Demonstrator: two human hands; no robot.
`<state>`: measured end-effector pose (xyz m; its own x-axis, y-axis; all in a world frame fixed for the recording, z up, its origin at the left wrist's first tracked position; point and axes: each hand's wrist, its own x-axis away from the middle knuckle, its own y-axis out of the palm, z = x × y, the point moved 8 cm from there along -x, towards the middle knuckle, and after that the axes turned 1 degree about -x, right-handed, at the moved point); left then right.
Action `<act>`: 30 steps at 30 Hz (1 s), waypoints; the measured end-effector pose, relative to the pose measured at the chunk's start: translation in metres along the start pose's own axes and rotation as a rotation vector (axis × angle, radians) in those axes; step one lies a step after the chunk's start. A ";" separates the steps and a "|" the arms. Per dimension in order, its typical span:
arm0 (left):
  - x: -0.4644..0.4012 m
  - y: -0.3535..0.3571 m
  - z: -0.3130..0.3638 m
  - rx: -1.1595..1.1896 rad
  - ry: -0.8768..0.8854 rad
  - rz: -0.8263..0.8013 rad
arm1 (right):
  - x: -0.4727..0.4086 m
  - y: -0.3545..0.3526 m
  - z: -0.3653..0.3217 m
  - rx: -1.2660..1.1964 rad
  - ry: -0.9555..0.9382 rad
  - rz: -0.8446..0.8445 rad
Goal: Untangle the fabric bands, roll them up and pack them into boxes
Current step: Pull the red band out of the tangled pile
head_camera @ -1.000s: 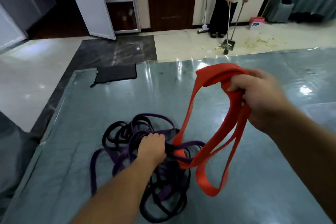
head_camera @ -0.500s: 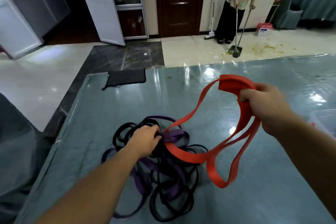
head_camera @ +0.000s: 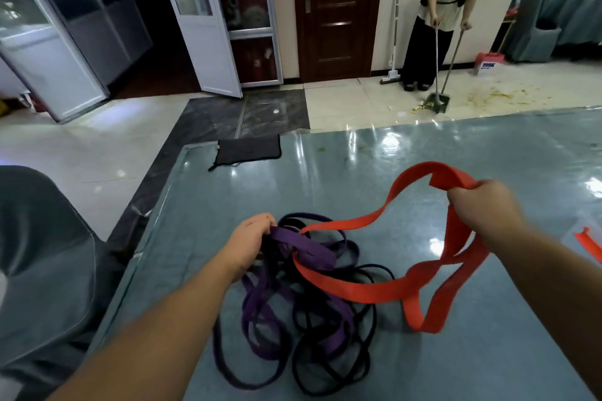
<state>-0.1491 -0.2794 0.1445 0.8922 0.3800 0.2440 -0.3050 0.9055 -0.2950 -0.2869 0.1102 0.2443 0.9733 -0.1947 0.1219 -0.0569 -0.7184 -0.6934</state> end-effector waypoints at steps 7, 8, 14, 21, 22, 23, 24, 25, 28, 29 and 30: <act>0.003 -0.006 -0.013 -0.125 -0.027 -0.054 | 0.013 0.003 0.008 0.021 0.040 -0.028; 0.003 -0.008 -0.014 -0.155 -0.030 -0.031 | 0.015 0.002 0.007 0.025 0.036 -0.027; -0.007 -0.015 -0.032 -0.464 -0.084 0.022 | 0.026 0.002 -0.013 -0.033 -0.148 -0.070; -0.014 0.017 -0.019 -0.777 -0.032 -0.170 | 0.047 0.001 -0.055 0.081 -0.410 -0.151; -0.011 0.026 -0.002 -0.722 0.020 -0.182 | 0.049 0.000 -0.059 0.102 -0.440 -0.153; -0.009 0.037 0.015 -0.641 0.073 -0.205 | 0.051 -0.001 -0.064 0.118 -0.469 -0.151; -0.003 0.050 0.034 -0.560 0.133 -0.239 | 0.053 -0.003 -0.070 0.128 -0.496 -0.143; 0.002 0.062 0.054 -0.487 0.198 -0.272 | 0.054 -0.006 -0.075 0.134 -0.519 -0.126; 0.019 0.095 0.113 -0.358 0.376 -0.330 | 0.055 -0.017 -0.089 0.143 -0.540 -0.078; 0.023 0.103 0.130 -0.332 0.422 -0.337 | 0.056 -0.020 -0.093 0.150 -0.538 -0.071; 0.027 0.111 0.147 -0.313 0.458 -0.345 | 0.058 -0.025 -0.097 0.147 -0.539 -0.064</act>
<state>-0.2075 -0.1409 0.2542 0.9943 -0.1037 -0.0251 0.0736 0.8370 -0.5422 -0.2506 0.0521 0.3371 0.9519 0.2430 -0.1867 0.0001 -0.6094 -0.7929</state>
